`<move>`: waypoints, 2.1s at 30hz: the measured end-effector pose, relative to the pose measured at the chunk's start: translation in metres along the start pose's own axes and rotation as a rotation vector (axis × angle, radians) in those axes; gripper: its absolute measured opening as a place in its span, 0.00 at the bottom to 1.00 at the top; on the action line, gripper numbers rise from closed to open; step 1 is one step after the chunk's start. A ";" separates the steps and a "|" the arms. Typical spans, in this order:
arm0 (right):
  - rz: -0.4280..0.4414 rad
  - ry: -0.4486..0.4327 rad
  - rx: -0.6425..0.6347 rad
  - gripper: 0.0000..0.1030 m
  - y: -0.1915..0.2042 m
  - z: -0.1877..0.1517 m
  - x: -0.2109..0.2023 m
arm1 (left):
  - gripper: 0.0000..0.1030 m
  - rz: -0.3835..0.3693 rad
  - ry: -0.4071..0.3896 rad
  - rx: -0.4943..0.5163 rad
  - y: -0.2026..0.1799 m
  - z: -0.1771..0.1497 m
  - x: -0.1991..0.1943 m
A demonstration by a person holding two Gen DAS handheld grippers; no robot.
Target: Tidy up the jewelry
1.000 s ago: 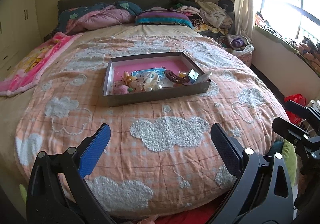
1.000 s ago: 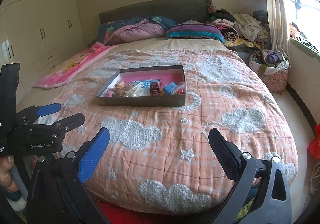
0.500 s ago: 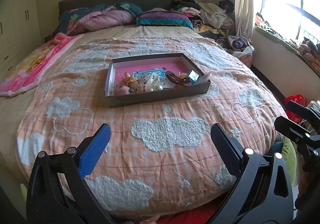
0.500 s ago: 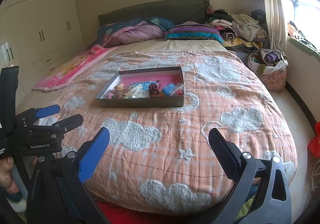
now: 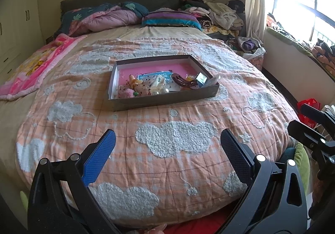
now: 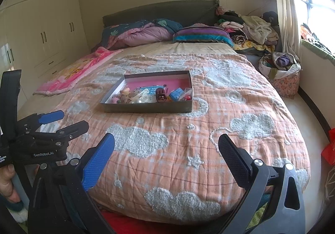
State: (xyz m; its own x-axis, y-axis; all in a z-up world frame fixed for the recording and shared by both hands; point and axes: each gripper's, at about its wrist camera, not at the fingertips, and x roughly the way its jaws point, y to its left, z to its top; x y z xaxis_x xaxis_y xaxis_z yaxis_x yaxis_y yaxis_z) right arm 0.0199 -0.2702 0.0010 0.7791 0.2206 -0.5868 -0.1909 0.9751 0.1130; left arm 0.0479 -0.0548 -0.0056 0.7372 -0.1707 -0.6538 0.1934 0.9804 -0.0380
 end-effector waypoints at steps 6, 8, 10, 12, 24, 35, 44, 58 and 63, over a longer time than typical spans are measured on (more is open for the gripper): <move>0.004 0.000 0.002 0.96 0.000 0.000 -0.001 | 0.91 0.000 -0.003 0.006 -0.001 -0.001 -0.002; 0.004 -0.001 0.000 0.96 0.000 0.000 -0.002 | 0.91 0.004 -0.006 0.007 -0.001 0.000 -0.004; 0.005 -0.002 0.000 0.96 0.000 0.000 -0.002 | 0.91 0.004 -0.007 0.010 -0.001 0.001 -0.005; 0.005 0.000 0.004 0.96 0.000 0.000 -0.001 | 0.91 0.003 -0.008 0.009 0.000 0.002 -0.006; 0.006 0.003 0.003 0.96 -0.001 0.000 0.000 | 0.91 0.007 -0.014 0.010 0.000 0.003 -0.007; 0.004 0.004 0.003 0.96 0.000 -0.001 0.000 | 0.91 -0.008 -0.008 0.017 -0.001 0.003 -0.006; 0.001 0.005 0.003 0.96 0.001 -0.002 0.000 | 0.91 0.009 0.002 0.035 -0.005 0.001 -0.003; -0.015 0.015 0.015 0.96 -0.008 -0.004 0.003 | 0.91 0.049 0.084 -0.002 -0.001 -0.005 0.014; -0.033 0.001 0.022 0.96 -0.012 -0.005 0.003 | 0.91 0.056 0.086 -0.021 0.001 -0.005 0.018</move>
State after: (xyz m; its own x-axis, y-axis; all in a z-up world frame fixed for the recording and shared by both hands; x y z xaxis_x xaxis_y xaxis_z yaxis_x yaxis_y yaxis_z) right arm 0.0216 -0.2818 -0.0056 0.7842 0.1886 -0.5911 -0.1525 0.9820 0.1111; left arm 0.0582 -0.0561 -0.0210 0.6882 -0.1077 -0.7175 0.1393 0.9901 -0.0151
